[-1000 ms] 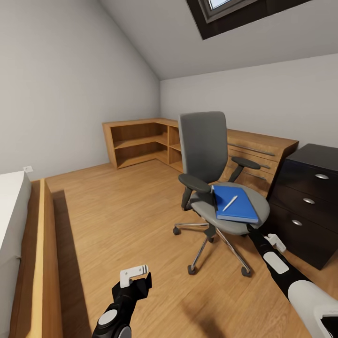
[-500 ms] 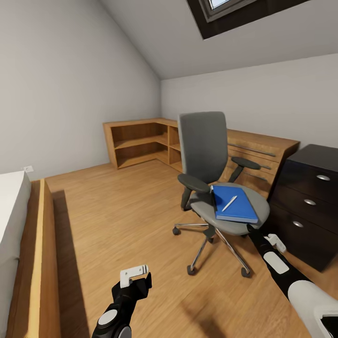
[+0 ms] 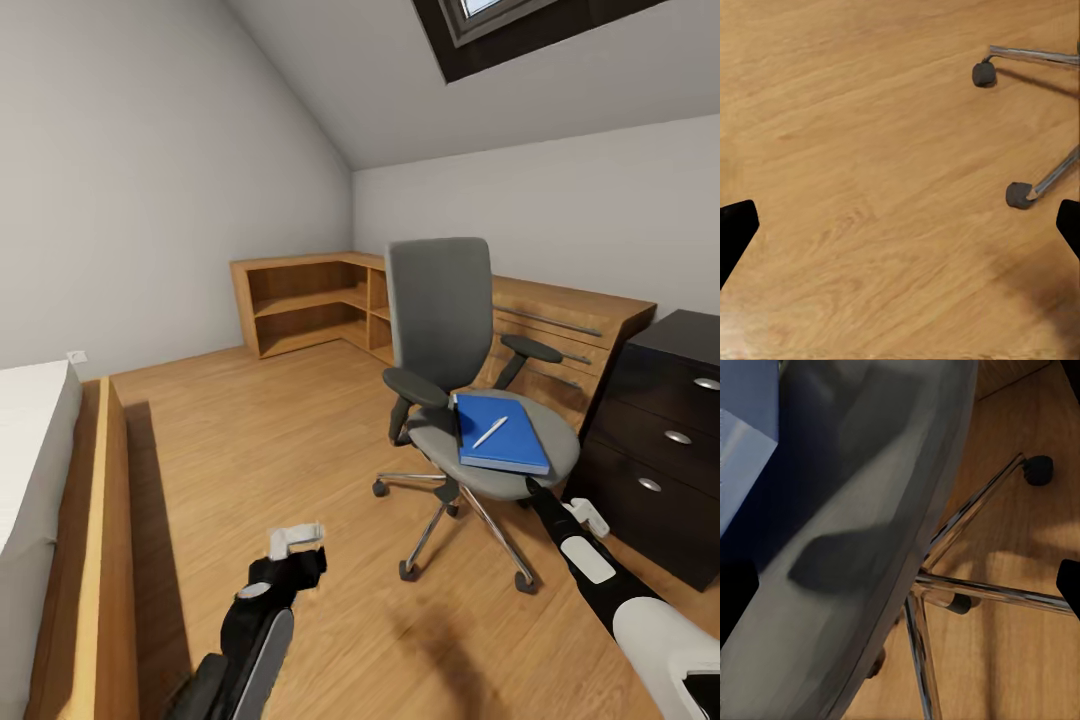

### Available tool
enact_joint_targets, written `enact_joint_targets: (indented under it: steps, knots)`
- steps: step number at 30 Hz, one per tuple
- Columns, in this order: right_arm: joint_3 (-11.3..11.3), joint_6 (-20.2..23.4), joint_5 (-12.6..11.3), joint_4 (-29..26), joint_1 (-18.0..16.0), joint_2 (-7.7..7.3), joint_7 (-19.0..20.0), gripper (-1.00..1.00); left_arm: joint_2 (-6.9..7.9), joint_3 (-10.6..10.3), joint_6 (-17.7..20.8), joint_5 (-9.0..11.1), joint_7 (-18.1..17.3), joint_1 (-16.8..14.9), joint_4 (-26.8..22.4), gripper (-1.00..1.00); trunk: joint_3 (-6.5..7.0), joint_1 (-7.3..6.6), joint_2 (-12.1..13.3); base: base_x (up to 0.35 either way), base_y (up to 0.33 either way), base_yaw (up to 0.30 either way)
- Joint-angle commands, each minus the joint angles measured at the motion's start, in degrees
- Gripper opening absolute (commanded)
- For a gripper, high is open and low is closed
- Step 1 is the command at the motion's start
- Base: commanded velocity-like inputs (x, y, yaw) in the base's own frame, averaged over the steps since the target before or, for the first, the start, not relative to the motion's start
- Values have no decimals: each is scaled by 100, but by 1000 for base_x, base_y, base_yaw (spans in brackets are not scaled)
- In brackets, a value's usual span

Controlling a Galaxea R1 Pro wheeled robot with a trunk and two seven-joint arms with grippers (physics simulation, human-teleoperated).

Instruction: In the bedroom, organize the workspace by keeping the computer under the desk, ensuring the monitor is on the desk, placing the keyboard on the desk next to the monitor, placing the mouse on the desk next to the keyboard, moving the folder from the swivel chair onto the desk next to the mouse, stacking the notebook on top of the folder with the pen on top of the notebook, and positioning the swivel chair next to the desk.

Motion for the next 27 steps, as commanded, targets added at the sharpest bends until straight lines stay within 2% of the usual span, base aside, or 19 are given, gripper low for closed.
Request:
enact_joint_targets:
  steps: [1,2,3,4,5,8,19,27]
  knots:
    - [86,-29,-93,92,1,-2,15,100,-1,142,128,126,80,-577,236,100,-5,0,-1,0,0,0]
    - [86,-29,-93,93,1,-2,15,100,-1,292,189,256,84,-848,524,100,-5,0,-1,0,0,0]
    - [86,-29,-93,94,1,-2,14,100,-1,434,240,528,85,-1112,853,100,-5,0,-1,0,0,0]
    - [86,-29,-91,95,1,-5,16,100,11,561,260,890,80,-1298,1259,100,-5,0,-1,0,0,0]
    - [86,-29,-87,95,1,-5,16,100,34,590,261,968,81,-1342,1456,100,-5,0,-1,0,0,0]
    - [86,-29,-84,95,2,-10,15,100,71,603,262,1041,91,-1384,1652,100,-5,0,-1,0,0,0]
    - [79,-29,-85,95,5,-10,6,100,71,591,227,1052,95,-1389,1696,100,-5,0,-1,6,0,0]
    - [85,-29,-84,96,7,-3,13,100,55,552,31,1060,82,-1389,1861,100,-5,0,-1,243,0,0]
